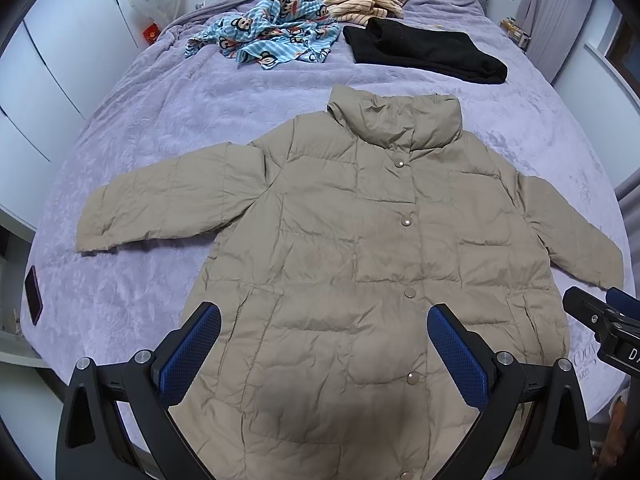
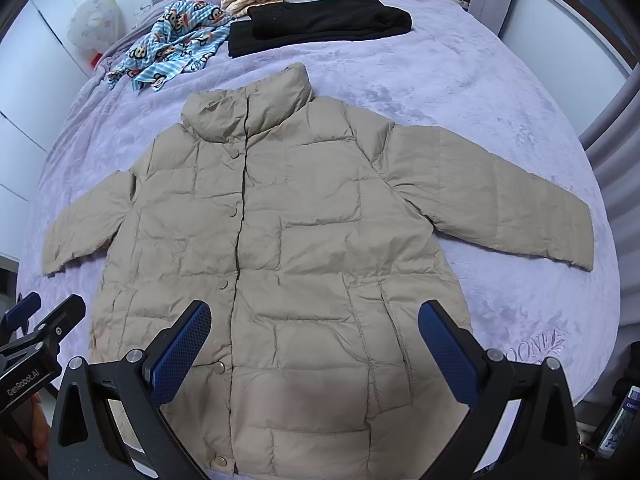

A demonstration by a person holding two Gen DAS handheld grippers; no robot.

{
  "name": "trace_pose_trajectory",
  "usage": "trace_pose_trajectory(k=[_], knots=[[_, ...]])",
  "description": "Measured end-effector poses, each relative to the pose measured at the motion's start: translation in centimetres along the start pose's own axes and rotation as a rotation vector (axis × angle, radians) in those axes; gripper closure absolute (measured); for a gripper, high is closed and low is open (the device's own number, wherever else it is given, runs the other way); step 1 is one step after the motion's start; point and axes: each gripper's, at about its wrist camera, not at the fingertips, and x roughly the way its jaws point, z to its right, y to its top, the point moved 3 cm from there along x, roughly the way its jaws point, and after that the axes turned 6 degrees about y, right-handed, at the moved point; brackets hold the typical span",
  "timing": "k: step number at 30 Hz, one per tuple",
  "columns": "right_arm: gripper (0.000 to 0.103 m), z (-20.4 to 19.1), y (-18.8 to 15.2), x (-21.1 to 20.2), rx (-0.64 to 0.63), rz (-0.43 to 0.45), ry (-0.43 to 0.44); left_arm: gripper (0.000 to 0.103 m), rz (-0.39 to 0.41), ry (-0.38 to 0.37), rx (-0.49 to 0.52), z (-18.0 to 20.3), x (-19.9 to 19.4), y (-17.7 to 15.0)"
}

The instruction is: Fold large clothes

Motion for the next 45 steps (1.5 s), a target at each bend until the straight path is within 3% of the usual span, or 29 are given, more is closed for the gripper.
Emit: trace_pose_trajectory(k=[45], knots=[[0.0,-0.27,0.27,0.3,-0.005,-0.003,-0.004,0.0,-0.015,0.004,-0.002,-0.64,0.85,-0.14]])
